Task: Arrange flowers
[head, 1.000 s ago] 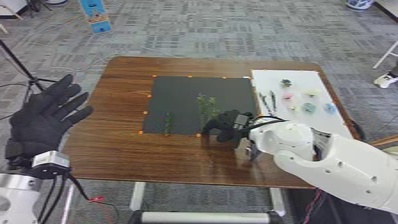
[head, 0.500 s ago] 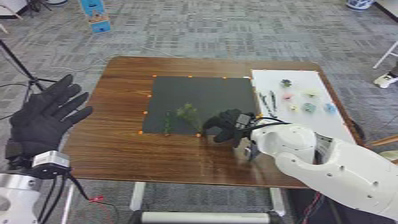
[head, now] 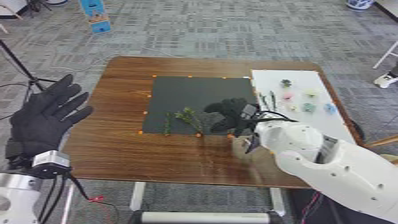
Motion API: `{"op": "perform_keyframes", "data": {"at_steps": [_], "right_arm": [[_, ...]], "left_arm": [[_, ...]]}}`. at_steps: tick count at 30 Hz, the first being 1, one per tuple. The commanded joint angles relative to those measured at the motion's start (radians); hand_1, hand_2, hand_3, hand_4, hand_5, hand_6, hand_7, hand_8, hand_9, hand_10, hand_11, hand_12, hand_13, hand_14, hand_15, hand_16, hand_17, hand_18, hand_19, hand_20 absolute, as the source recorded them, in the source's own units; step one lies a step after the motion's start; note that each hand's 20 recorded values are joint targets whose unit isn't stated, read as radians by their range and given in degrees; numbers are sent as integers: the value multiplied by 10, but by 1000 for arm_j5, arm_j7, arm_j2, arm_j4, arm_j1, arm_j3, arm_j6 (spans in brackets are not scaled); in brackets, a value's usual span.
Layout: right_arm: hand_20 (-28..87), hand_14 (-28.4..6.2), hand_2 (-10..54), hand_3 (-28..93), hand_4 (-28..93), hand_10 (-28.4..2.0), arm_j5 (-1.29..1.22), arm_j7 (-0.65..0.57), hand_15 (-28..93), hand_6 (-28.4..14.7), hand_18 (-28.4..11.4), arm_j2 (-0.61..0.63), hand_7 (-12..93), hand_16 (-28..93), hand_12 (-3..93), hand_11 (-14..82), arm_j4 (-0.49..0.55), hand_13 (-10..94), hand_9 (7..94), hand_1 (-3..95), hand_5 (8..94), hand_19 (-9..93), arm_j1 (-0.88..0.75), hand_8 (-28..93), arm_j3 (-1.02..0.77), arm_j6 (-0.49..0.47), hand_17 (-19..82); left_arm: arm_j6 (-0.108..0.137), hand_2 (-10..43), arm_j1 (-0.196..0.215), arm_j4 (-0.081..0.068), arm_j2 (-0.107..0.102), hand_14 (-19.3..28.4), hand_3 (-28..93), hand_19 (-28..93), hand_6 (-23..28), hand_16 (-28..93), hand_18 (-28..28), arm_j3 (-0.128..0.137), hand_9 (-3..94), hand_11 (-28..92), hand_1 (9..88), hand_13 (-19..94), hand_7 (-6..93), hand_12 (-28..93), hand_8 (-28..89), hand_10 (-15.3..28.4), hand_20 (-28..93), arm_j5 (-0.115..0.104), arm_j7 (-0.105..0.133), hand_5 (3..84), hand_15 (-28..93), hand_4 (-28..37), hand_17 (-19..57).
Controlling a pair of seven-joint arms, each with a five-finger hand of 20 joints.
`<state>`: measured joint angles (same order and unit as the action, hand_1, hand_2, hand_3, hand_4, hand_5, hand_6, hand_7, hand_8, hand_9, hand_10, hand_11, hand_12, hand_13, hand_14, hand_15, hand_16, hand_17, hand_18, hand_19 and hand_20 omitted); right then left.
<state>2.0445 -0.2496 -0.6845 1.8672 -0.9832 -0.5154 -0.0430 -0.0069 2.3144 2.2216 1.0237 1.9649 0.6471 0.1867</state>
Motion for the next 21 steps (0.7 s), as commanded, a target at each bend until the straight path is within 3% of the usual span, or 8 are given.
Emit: {"op": "perform_keyframes", "data": {"at_steps": [1, 3, 6, 8, 11, 18, 21], "right_arm": [[645, -92, -48, 734, -275, -127, 63, -298, 836, -39, -242, 59, 117, 401, 304, 452, -32, 730, 741, 183, 435, 932, -101, -85, -130, 284, 396], [635, -96, -75, 696, -281, -132, 84, -377, 835, -45, -242, 73, 126, 399, 285, 367, -63, 719, 699, 206, 453, 932, -105, -84, -154, 315, 387], [631, -97, -92, 667, -282, -132, 90, -459, 837, -47, -242, 96, 130, 394, 288, 347, -91, 716, 692, 224, 465, 932, -115, -84, -195, 259, 384], [621, -99, -95, 532, -283, -135, 93, -482, 836, -55, -243, 105, 130, 395, 287, 338, -103, 706, 681, 296, 477, 932, -124, -80, -202, 242, 375], [616, -97, -95, 462, -283, -137, 91, -499, 837, -59, -242, 109, 138, 387, 288, 343, -111, 703, 684, 327, 504, 932, -129, -77, -188, 213, 373], [616, -95, -95, 462, -283, -130, 68, -493, 836, -53, -240, 84, 155, 383, 288, 350, -138, 711, 712, 319, 555, 932, -136, -83, -150, 163, 381], [616, -93, -95, 509, -283, -131, 68, -487, 834, -52, -240, 69, 156, 384, 279, 333, -150, 712, 715, 291, 556, 932, -132, -84, -134, 151, 381]], "left_arm": [[12, -86, 11, 11, 14, 141, 698, 440, 25, 31, 262, 9, 255, 160, 207, 216, 167, 155, -87, 111, 6, 4, 4, 289, 160, -283, -80], [11, -85, 13, 12, 16, 141, 697, 439, 25, 32, 261, 9, 256, 160, 207, 216, 167, 154, -87, 111, 6, 4, 6, 289, 160, -283, -79], [12, -87, 16, 12, 16, 141, 699, 439, 25, 31, 261, 8, 256, 159, 206, 216, 167, 153, -87, 111, 7, 3, 6, 289, 160, -283, -80], [13, -87, 18, 12, 18, 141, 699, 439, 25, 32, 261, 9, 256, 160, 207, 216, 167, 154, -87, 111, 7, 3, 7, 289, 161, -283, -80], [14, -87, 16, 13, 18, 141, 700, 439, 25, 31, 261, 7, 256, 159, 206, 216, 168, 153, -88, 111, 7, 3, 8, 289, 161, -283, -79], [7, -88, 6, 7, -4, 141, 691, 438, 25, 31, 261, 41, 256, 159, 205, 216, 167, 154, -88, 111, 7, -8, 23, 289, 161, -283, -80], [-13, -90, 5, 3, -9, 142, 657, 437, 25, 31, 264, 64, 256, 155, 212, 215, 166, 153, -87, 112, 7, -36, 14, 289, 159, -283, -79]]}}
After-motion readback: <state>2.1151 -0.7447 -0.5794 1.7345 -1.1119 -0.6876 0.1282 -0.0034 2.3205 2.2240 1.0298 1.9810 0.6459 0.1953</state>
